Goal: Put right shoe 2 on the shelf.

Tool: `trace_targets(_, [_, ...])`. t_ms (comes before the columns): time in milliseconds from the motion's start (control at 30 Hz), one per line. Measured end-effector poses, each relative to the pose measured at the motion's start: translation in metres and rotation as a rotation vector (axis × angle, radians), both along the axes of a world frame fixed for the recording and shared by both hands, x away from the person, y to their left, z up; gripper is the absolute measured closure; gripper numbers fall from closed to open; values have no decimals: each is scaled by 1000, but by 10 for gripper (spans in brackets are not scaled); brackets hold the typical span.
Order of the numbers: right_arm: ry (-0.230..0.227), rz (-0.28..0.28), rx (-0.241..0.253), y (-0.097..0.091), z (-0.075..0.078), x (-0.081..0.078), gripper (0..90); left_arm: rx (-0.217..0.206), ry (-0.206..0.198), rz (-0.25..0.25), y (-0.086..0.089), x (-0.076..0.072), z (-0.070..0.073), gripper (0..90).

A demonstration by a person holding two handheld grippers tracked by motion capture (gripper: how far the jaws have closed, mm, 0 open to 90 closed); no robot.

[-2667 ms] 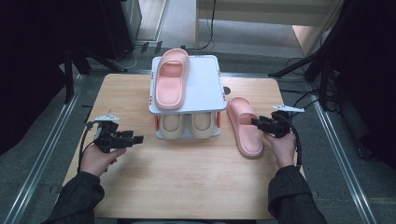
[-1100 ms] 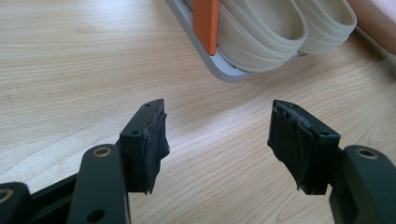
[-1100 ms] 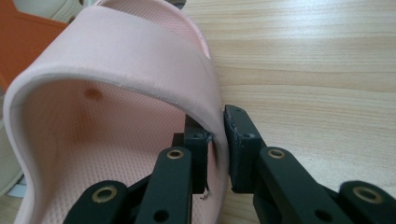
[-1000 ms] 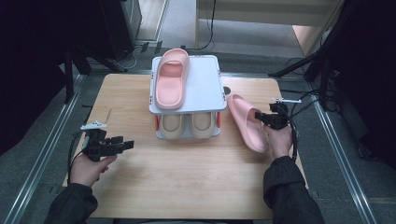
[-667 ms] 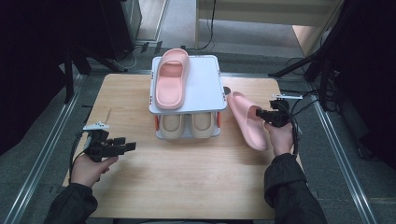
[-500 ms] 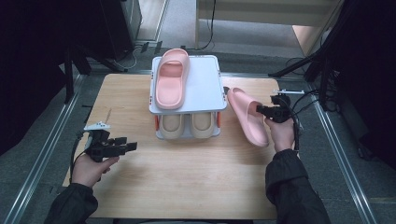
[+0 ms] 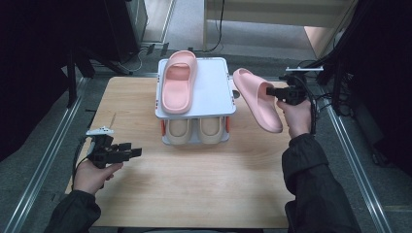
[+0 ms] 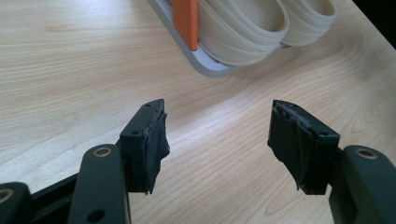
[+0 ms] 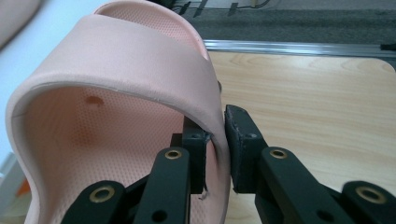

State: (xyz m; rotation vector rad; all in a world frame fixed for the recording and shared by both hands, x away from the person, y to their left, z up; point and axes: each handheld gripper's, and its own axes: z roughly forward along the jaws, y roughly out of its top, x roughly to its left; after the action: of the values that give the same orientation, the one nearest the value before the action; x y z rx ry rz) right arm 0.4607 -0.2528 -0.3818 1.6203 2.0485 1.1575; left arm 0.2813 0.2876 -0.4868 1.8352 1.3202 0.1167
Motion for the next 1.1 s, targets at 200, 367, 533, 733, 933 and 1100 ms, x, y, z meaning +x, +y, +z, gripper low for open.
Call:
trace_targets(200, [-10, 22, -42, 17, 26, 10, 797, 2, 10, -24, 0, 1, 0, 375])
trace_targets(367, [-6, 33, -51, 31, 44, 16, 795, -5, 1, -36, -1, 3, 1, 379])
trace_targets(533, [-19, 50, -51, 46, 65, 23, 788, -5, 2, -56, -3, 4, 1, 376])
trace_targets(733, [-32, 51, -47, 64, 82, 34, 789, 9, -4, -57, -2, 6, 2, 372])
trace_targets(933, [-20, 38, -75, 80, 82, 45, 786, -1, -12, -58, -1, 8, 3, 372])
trace_targets(1100, [-14, 30, -89, 91, 76, 52, 775, -5, -16, -65, -2, 8, 3, 372])
